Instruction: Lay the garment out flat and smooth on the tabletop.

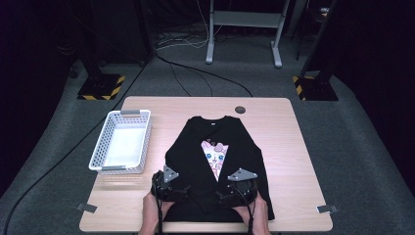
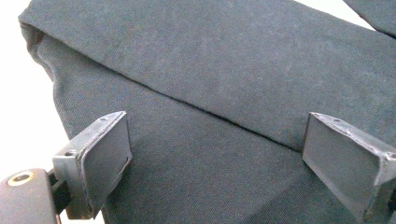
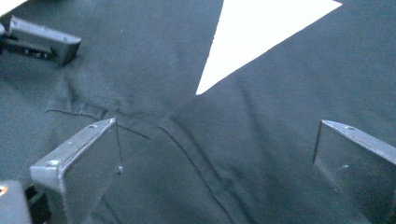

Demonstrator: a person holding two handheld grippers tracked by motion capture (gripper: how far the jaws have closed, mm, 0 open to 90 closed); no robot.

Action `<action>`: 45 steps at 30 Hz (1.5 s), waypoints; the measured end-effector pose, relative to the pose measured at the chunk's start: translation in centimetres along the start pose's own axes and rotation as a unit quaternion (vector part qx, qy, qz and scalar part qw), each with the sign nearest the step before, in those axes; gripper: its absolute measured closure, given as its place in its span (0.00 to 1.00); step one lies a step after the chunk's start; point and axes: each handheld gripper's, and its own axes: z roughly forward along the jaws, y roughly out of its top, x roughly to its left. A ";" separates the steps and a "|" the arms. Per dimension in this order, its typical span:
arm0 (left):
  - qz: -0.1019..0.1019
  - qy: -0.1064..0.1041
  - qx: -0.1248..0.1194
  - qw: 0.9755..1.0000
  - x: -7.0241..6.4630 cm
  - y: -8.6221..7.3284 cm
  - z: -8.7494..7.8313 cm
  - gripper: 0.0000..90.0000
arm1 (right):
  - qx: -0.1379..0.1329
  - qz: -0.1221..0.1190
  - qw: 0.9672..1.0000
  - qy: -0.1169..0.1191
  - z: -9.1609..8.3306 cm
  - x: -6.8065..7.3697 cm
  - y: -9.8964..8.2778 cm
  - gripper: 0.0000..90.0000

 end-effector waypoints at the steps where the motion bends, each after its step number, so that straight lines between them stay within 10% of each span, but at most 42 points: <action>1: 0.000 0.000 0.000 1.000 0.0 0.0 0.0 0.09 | 0.004 -0.005 1.000 0.001 0.3 0.3 0.1 0.04; 21: 0.002 0.000 0.000 1.000 0.0 0.0 0.0 0.10 | 0.025 0.014 0.998 0.052 1.3 -0.2 -0.3 0.81; 45: -0.001 0.002 -0.001 1.000 0.0 0.0 0.0 0.10 | -0.019 0.021 1.000 0.012 -2.0 -2.7 -0.2 0.89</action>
